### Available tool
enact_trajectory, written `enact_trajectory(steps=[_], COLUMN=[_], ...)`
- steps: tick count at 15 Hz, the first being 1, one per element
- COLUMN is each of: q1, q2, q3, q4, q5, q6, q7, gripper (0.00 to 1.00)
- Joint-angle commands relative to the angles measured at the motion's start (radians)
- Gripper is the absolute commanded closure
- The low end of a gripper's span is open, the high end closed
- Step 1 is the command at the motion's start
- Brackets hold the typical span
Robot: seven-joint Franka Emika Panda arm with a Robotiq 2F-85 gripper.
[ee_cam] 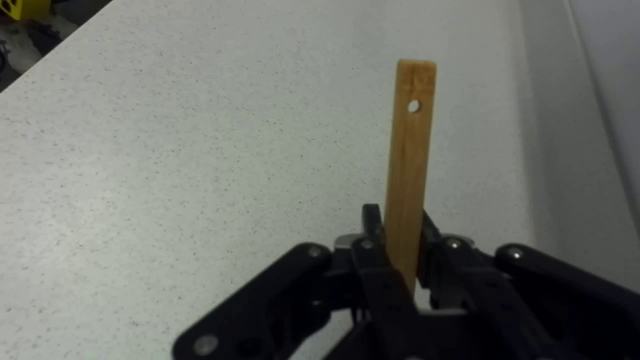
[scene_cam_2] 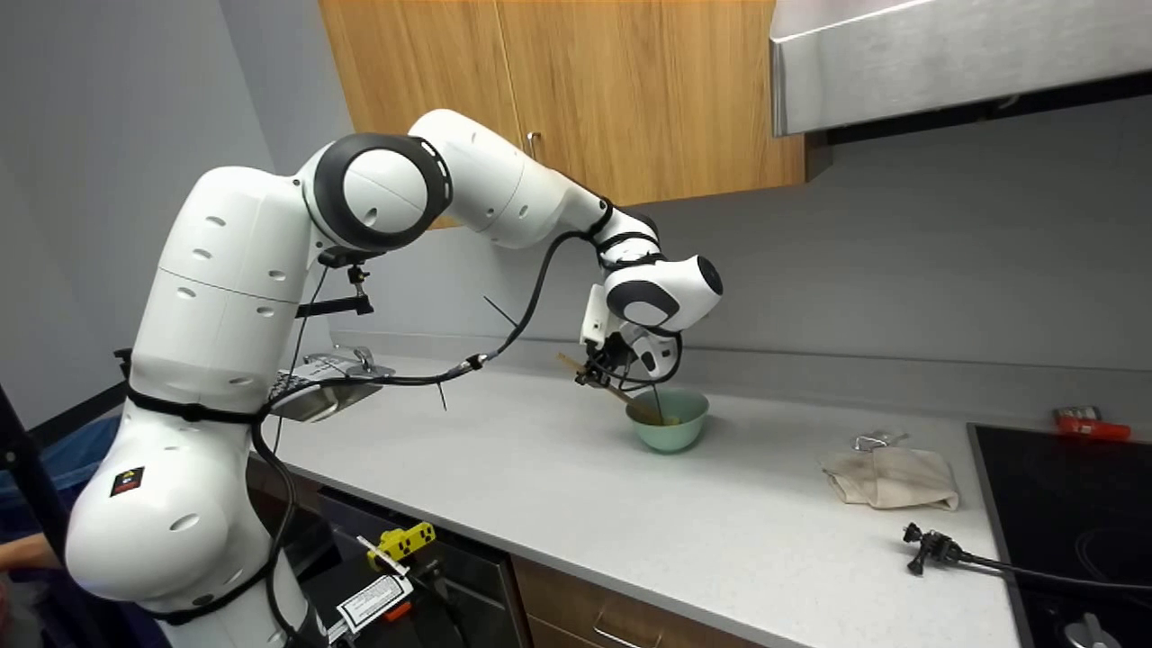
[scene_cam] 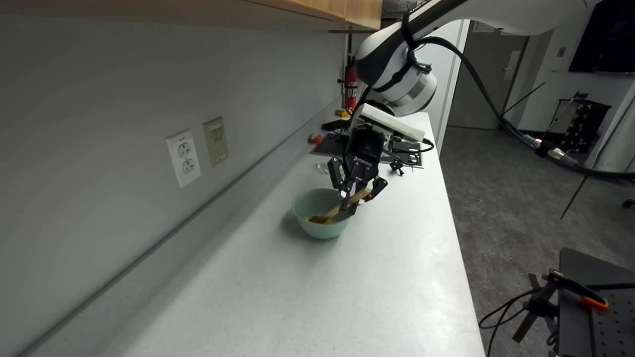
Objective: Stir the contents in the green bow using the spatula
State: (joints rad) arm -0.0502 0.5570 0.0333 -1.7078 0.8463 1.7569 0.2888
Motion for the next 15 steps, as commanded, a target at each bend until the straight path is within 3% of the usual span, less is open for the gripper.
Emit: enact_trajectory(steps=[1,7,13,15], q1=[0.0,0.022,0.101,0.099], q2=[0.05,0.039,-0.038,-0.056], q3=[-0.023,-0.037,-0.036,-0.007], q4=[0.038,0.036,-0.015,-0.028], q5=[0.023,-0.01,-0.217,-0.223], q6=[-0.015,0.038,0.189,0.189], q7=[0.019,-0.016,-0.041,-0.051], gripper=[0.96,0.96,0.96,0.96])
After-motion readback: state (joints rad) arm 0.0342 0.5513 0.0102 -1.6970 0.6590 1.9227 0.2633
